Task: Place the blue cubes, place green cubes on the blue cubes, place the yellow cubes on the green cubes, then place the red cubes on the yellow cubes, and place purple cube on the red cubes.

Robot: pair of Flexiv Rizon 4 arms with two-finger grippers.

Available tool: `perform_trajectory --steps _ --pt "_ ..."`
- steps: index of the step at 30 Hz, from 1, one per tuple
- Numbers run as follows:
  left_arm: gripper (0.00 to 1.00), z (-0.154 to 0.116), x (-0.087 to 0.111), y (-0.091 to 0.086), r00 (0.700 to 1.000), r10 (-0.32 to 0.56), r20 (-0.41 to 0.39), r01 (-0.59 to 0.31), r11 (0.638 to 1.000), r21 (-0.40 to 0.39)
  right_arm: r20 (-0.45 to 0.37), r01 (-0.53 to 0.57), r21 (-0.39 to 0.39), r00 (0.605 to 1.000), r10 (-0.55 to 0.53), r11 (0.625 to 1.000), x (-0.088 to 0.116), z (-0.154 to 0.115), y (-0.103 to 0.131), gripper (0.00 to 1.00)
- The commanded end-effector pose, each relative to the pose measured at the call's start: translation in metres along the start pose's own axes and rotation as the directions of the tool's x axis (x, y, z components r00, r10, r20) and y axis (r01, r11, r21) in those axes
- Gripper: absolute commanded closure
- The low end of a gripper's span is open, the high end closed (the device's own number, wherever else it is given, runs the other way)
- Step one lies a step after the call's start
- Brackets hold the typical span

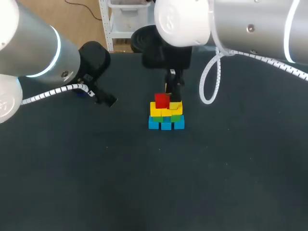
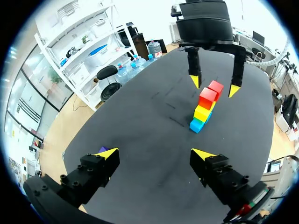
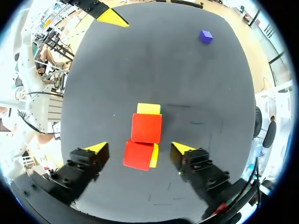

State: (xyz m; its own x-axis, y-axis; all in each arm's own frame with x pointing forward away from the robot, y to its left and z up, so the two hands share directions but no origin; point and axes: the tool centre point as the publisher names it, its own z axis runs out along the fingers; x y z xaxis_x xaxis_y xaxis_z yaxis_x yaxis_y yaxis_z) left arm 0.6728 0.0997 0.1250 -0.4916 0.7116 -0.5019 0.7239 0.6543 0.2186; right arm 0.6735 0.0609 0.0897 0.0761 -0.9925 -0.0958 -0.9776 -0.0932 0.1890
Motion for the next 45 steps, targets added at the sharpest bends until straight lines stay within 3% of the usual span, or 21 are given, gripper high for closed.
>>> perform_trajectory --steps 1,22,30,34,45 --pt "0.00 0.0003 0.0004 0.0006 1.000 0.001 0.002 -0.001 1.000 0.002 0.005 -0.003 0.009 1.000 0.003 1.000 0.0016 0.0005 0.0011 0.00" --pt "0.00 0.0003 0.0004 0.0006 1.000 0.001 0.002 -0.001 1.000 0.002 -0.006 -0.041 0.014 0.999 0.041 0.999 0.0089 0.0014 0.0008 0.00" --pt "0.00 0.0003 0.0004 0.0006 1.000 0.001 0.002 -0.001 1.000 0.002 -0.011 -0.032 0.012 0.999 0.033 0.999 0.0078 0.0033 -0.0006 0.37" --pt "0.00 0.0003 0.0004 0.0006 1.000 0.001 0.002 -0.001 1.000 0.002 -0.011 -0.029 0.016 1.000 0.029 0.999 0.0077 0.0036 -0.0011 0.50" --pt "0.00 0.0003 0.0004 0.0006 1.000 0.001 0.002 -0.001 1.000 0.002 -0.004 -0.020 0.013 1.000 0.020 1.000 0.0073 0.0043 -0.0019 0.56"
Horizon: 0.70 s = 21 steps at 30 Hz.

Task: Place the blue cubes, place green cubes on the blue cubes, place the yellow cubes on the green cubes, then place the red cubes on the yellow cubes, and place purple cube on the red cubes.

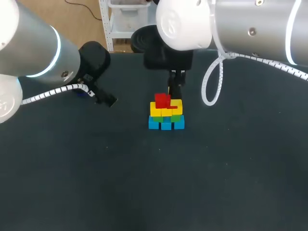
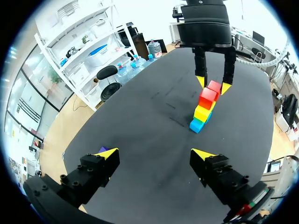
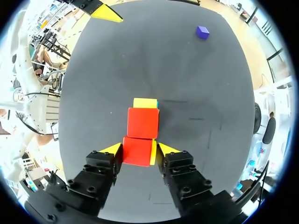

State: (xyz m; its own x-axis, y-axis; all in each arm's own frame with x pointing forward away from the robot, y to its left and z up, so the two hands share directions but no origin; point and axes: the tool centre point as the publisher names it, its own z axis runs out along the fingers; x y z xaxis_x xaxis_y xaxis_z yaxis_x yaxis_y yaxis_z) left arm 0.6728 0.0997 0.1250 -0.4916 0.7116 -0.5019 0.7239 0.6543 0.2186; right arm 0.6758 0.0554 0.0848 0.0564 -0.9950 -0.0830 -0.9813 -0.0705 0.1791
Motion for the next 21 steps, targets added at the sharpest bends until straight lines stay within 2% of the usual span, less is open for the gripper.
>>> perform_trajectory --steps 1,12,21 --pt "0.00 0.0003 0.0004 0.0006 1.000 0.001 0.002 -0.001 1.000 0.002 0.007 0.003 -0.001 1.000 -0.003 1.000 0.0012 0.0005 0.0007 0.55" --pt "0.00 0.0003 0.0004 0.0006 1.000 0.001 0.002 -0.001 1.000 0.002 0.008 0.008 0.000 1.000 -0.008 1.000 0.0010 0.0017 -0.0004 0.55" --pt "0.00 0.0003 0.0004 0.0006 1.000 0.001 0.002 -0.001 1.000 0.002 0.006 0.014 0.002 1.000 -0.014 1.000 -0.0003 0.0023 -0.0016 0.58"
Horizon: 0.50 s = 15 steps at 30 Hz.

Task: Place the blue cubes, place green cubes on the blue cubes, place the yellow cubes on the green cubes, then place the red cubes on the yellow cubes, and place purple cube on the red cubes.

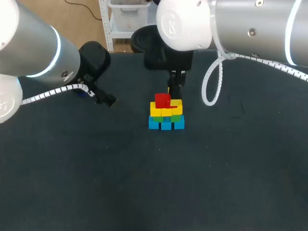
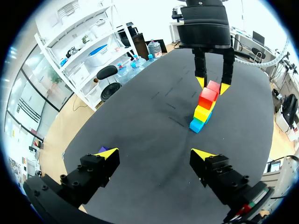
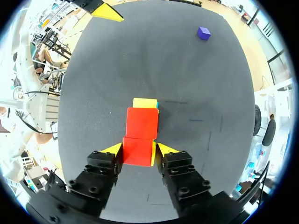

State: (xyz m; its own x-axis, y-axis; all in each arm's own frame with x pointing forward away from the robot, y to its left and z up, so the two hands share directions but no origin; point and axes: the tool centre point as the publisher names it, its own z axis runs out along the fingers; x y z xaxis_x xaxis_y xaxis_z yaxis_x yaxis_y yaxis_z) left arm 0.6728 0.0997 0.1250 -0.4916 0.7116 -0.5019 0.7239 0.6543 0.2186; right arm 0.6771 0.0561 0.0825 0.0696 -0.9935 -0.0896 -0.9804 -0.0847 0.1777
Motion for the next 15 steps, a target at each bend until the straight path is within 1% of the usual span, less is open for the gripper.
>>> perform_trajectory --steps 1,4,5,7,12,15 --pt "0.00 0.0003 0.0004 0.0006 1.000 0.001 0.002 -0.001 1.000 0.002 0.003 0.000 0.001 1.000 0.000 1.000 0.0000 0.0003 0.0002 0.58" --pt "0.00 0.0003 0.0004 0.0006 1.000 0.001 0.002 -0.001 1.000 0.002 0.005 0.001 0.000 1.000 -0.001 1.000 -0.0004 0.0001 0.0003 0.56" --pt "0.00 0.0003 0.0004 0.0006 1.000 0.001 0.002 -0.001 1.000 0.002 0.007 0.000 0.000 1.000 0.000 1.000 -0.0004 0.0002 0.0004 0.52" --pt "0.00 0.0003 0.0004 0.0006 1.000 0.001 0.002 -0.001 1.000 0.002 0.010 -0.005 0.001 1.000 0.005 1.000 -0.0002 0.0000 0.0006 0.00" --pt "0.00 0.0003 0.0004 0.0006 1.000 0.001 0.002 -0.001 1.000 0.002 0.026 -0.013 0.002 1.000 0.013 1.000 0.0019 -0.0025 0.0023 0.00" --pt "0.00 0.0003 0.0004 0.0006 1.000 0.001 0.002 -0.001 1.000 0.002 0.048 -0.032 0.025 0.998 0.031 0.999 0.0068 -0.0093 0.0033 0.00"
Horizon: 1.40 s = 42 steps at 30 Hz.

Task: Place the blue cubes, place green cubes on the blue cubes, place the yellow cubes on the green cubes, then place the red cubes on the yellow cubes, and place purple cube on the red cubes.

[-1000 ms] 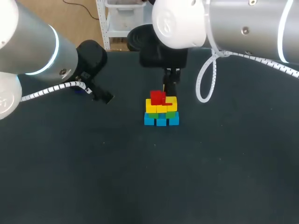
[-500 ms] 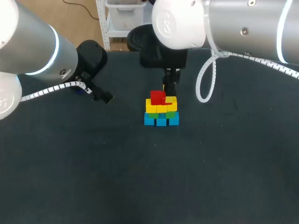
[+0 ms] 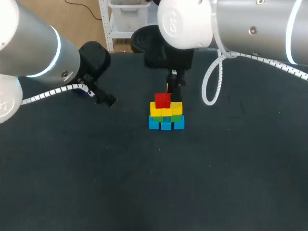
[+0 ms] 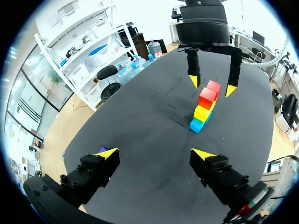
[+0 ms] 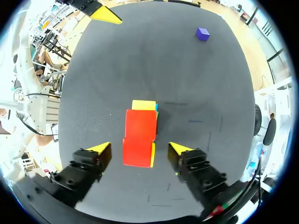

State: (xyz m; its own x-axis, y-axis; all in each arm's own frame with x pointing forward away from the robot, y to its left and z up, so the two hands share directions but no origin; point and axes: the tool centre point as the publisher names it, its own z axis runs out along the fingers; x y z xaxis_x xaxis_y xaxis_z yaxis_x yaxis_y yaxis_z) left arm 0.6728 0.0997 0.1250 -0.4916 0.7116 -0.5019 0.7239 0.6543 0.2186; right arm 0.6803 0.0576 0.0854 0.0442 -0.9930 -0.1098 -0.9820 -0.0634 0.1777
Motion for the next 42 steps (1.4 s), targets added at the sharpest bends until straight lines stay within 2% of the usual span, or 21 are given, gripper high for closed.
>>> perform_trajectory --steps 1,7,11,14,21,25,31,38,42 --pt "0.00 0.000 0.000 0.001 1.000 0.001 0.002 -0.001 1.000 0.002 0.030 -0.014 0.028 0.999 0.014 1.000 0.009 -0.008 0.006 0.00" --pt "0.00 0.000 0.000 0.001 1.000 0.001 0.002 -0.001 1.000 0.002 0.107 -0.043 0.090 0.994 0.033 0.995 0.021 -0.035 0.011 0.00" --pt "0.00 0.000 0.000 0.001 1.000 0.001 0.002 -0.001 1.000 0.002 0.172 -0.055 0.186 0.985 0.023 0.981 0.028 -0.054 0.012 0.00" --pt "0.00 0.000 0.000 0.001 1.000 0.001 0.002 -0.001 1.000 0.002 0.185 -0.082 0.276 0.982 0.031 0.958 0.037 -0.064 0.010 0.00" --pt "0.00 0.000 0.000 0.001 1.000 0.001 0.002 -0.001 1.000 0.002 0.231 -0.118 0.377 0.973 0.030 0.919 0.050 -0.069 0.002 0.00" --pt "0.00 0.000 0.000 0.001 1.000 0.001 0.002 -0.001 1.000 0.002 0.248 -0.130 0.474 0.969 0.010 0.871 0.053 -0.068 -0.004 0.00" --pt "0.00 0.000 0.000 0.001 1.000 0.001 0.002 -0.001 1.000 0.002 0.354 -0.223 0.529 0.935 0.026 0.819 0.069 -0.068 -0.019 0.00" --pt "0.00 0.000 0.000 0.001 1.000 0.001 0.002 -0.001 1.000 0.002 0.385 -0.283 0.574 0.921 0.051 0.769 0.089 -0.075 -0.022 0.00" --pt "0.00 0.000 0.000 0.001 1.000 0.001 0.002 -0.001 1.000 0.002 0.395 -0.307 0.583 0.916 0.068 0.752 0.100 -0.079 -0.021 0.00"
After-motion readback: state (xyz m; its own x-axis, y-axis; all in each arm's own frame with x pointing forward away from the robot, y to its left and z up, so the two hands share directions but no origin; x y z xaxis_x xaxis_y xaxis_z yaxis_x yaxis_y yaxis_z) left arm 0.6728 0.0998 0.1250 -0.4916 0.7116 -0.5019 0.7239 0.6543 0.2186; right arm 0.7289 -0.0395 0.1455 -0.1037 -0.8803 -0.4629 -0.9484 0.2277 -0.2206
